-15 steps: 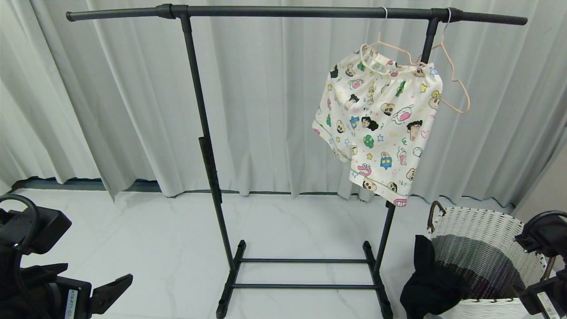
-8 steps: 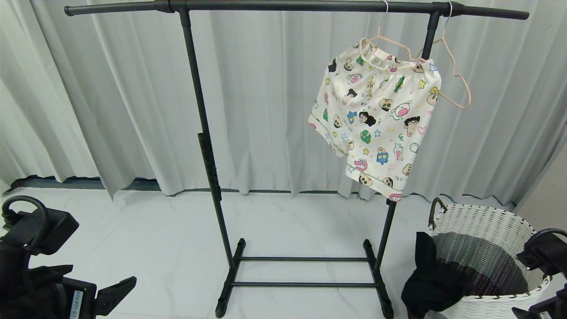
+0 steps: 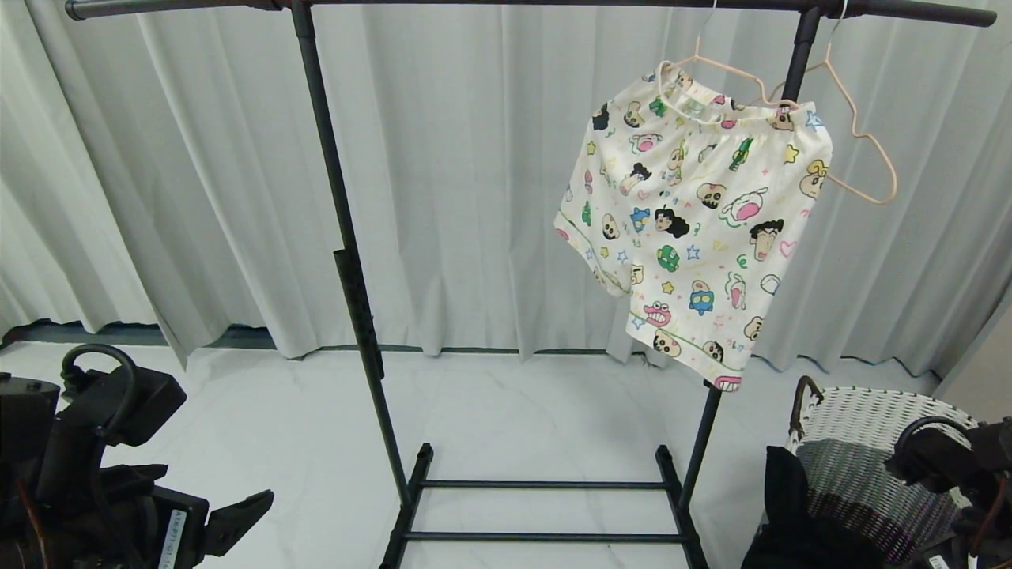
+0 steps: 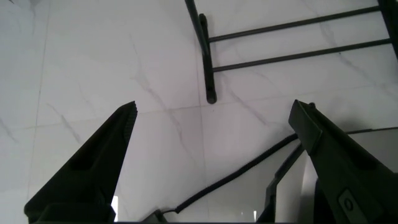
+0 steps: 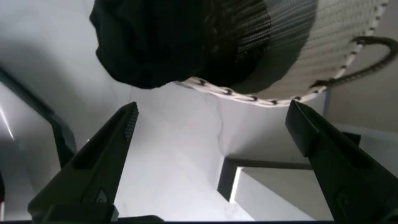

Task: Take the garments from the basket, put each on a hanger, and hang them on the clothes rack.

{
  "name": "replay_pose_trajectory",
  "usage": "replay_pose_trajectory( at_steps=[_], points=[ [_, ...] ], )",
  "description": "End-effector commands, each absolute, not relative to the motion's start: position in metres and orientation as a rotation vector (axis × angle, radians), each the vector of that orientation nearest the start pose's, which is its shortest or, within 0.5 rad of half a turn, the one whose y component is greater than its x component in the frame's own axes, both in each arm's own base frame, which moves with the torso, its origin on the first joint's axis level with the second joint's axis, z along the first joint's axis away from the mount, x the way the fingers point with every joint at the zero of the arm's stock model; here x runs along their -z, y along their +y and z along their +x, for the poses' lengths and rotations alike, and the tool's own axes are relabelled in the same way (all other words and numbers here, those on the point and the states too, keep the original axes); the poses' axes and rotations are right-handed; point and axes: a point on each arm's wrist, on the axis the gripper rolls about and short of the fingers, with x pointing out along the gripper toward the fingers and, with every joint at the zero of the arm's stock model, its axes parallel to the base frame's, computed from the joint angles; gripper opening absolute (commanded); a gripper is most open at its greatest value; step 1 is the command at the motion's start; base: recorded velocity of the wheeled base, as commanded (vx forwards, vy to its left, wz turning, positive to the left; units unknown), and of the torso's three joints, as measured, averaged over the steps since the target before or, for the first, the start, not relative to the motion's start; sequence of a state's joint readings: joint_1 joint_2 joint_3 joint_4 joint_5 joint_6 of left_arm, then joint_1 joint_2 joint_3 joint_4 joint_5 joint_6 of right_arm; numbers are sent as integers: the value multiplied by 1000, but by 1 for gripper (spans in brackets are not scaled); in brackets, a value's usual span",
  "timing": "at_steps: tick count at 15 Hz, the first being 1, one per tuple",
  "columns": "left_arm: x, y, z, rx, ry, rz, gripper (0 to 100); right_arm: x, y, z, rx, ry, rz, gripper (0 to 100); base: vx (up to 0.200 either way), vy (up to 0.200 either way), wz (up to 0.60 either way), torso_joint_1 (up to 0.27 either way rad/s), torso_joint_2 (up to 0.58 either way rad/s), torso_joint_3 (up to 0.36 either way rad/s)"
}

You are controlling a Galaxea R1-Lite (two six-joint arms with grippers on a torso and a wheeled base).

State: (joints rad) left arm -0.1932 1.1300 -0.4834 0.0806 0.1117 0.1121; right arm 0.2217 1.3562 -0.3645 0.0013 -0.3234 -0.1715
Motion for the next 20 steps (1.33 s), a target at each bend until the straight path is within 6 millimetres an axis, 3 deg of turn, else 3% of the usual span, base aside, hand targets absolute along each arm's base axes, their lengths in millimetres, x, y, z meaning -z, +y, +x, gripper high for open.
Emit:
replay_pose_trajectory(
  at_steps=[1, 5, 20],
  points=[
    [-155, -23, 132, 119, 733, 220, 100, -82, 21, 165, -40, 1074, -457, 100, 0, 0, 0, 0, 0, 0],
    [-146, -22, 127, 118, 763, 222, 100, -61, 18, 185, -96, 1137, -508, 100, 0, 0, 0, 0, 0, 0],
    [-143, -23, 133, 113, 791, 209, 100, -26, 7, 214, -33, 1131, -481, 100, 0, 0, 0, 0, 0, 0]
  ],
)
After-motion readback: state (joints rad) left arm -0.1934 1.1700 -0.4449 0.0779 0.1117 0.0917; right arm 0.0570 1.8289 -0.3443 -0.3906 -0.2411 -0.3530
